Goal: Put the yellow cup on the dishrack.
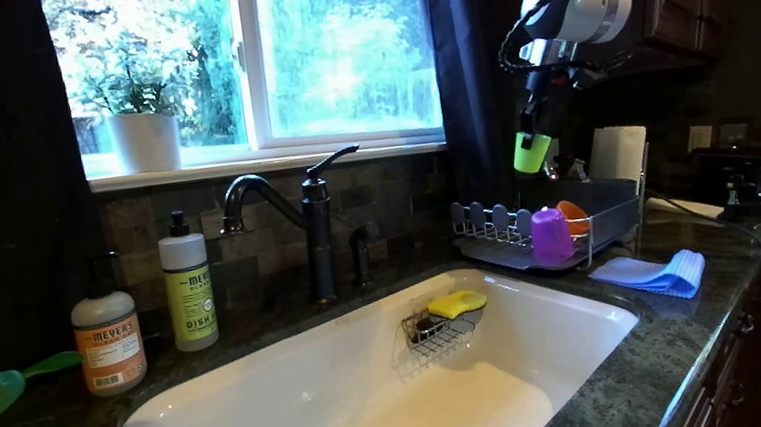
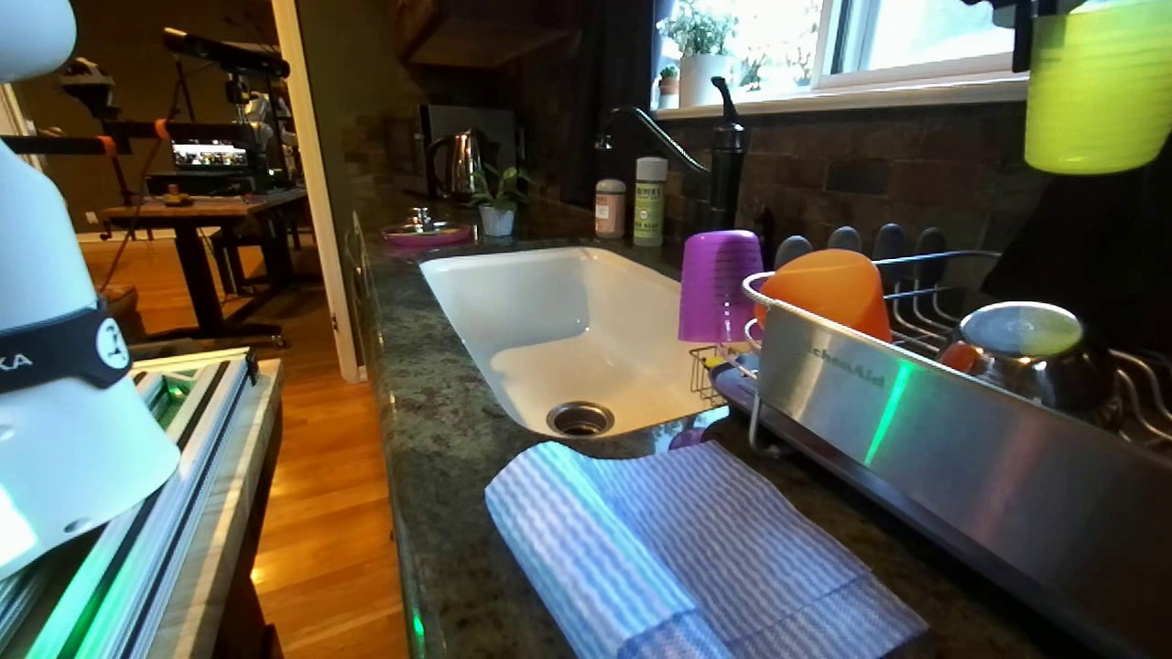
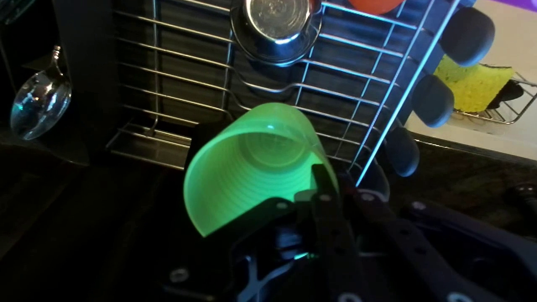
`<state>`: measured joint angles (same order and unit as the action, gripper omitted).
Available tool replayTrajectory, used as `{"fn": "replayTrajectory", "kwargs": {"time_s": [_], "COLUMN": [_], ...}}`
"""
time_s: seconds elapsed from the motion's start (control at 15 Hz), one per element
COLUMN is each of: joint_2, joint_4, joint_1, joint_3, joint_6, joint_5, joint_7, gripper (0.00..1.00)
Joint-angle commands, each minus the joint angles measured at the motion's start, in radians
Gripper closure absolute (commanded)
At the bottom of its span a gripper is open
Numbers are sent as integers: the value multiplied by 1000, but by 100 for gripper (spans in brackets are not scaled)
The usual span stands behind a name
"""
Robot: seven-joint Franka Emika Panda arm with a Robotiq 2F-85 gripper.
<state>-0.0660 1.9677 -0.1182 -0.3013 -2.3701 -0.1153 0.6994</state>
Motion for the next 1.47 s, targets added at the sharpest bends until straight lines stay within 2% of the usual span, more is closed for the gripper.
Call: {"fn": "replayTrajectory", "kwargs": {"time_s": [0.0,0.53,0.87,1.13,1.33,1.4], "joint_2": [-38,-204,-233,-279,-302,-308], "joint_4": [-30,-130,-144,-169,-180,-183], "joint_1": [-37,-28,-26,-32,-32,-32], "joint_3": [51,181,167,173,162,158], "joint_6": [6,67,161,252,251,245], "joint_5": [48,63,175,180,199,208], "joint_7": [-63,-140,-342,-401,-476,-500], "gripper": [99,99,99,99,99,71]}}
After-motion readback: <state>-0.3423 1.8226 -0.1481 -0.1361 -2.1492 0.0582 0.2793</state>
